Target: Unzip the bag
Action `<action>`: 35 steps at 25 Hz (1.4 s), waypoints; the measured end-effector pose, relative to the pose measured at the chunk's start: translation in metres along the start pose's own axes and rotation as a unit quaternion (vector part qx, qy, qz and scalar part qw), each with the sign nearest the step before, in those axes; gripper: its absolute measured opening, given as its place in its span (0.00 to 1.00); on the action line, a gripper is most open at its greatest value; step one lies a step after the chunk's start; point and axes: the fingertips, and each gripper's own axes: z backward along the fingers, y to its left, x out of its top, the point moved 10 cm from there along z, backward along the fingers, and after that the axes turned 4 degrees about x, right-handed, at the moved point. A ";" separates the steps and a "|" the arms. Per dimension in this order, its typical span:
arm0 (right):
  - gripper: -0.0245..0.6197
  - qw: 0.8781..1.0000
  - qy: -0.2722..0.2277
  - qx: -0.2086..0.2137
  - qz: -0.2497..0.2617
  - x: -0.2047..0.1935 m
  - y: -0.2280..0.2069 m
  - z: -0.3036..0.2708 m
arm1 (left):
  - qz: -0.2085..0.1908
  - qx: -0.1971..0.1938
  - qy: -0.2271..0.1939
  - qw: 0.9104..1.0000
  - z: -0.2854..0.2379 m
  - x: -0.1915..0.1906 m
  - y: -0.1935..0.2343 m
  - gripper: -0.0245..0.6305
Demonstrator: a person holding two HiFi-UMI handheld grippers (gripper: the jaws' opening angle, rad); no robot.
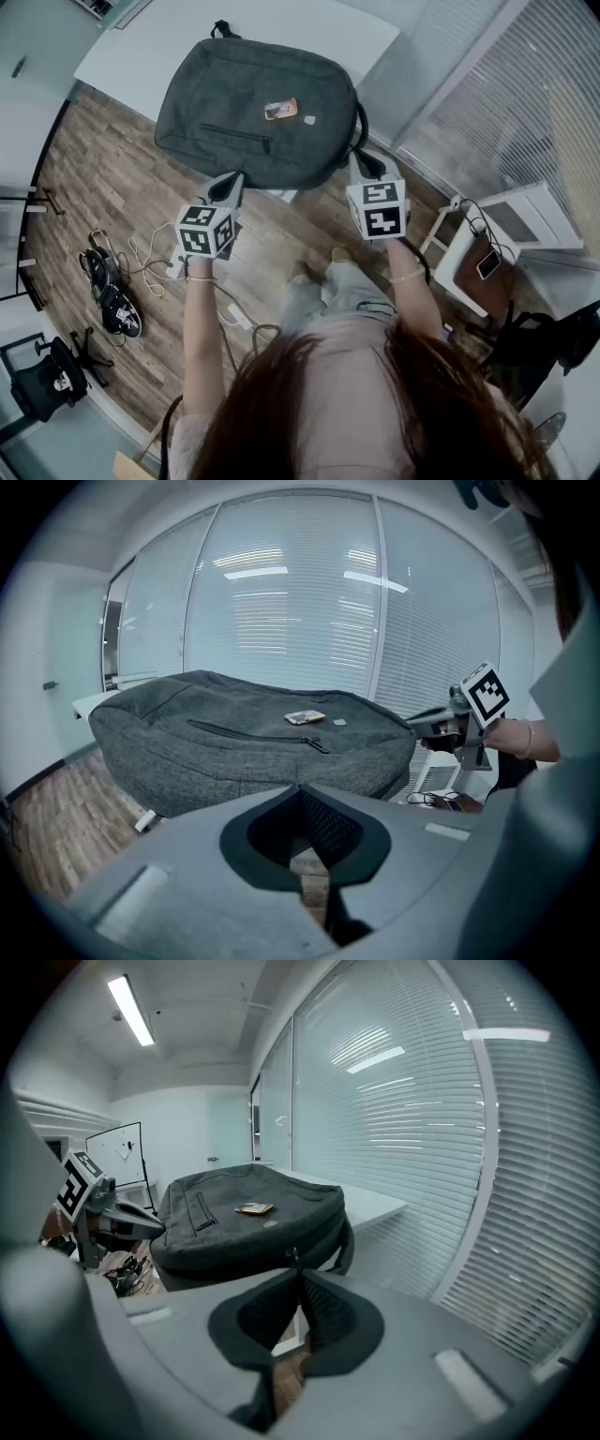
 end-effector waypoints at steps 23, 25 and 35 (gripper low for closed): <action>0.06 0.999 0.016 0.039 0.018 0.003 -0.019 -0.006 | -0.014 0.004 -0.008 1.000 0.001 0.015 -0.018 0.06; 0.06 0.999 0.015 0.041 0.019 0.003 -0.020 -0.005 | -0.011 0.004 -0.016 1.000 0.002 0.020 -0.023 0.08; 0.05 0.997 0.008 0.068 0.023 0.004 -0.022 -0.004 | -0.020 -0.016 -0.038 0.999 -0.001 0.051 -0.064 0.20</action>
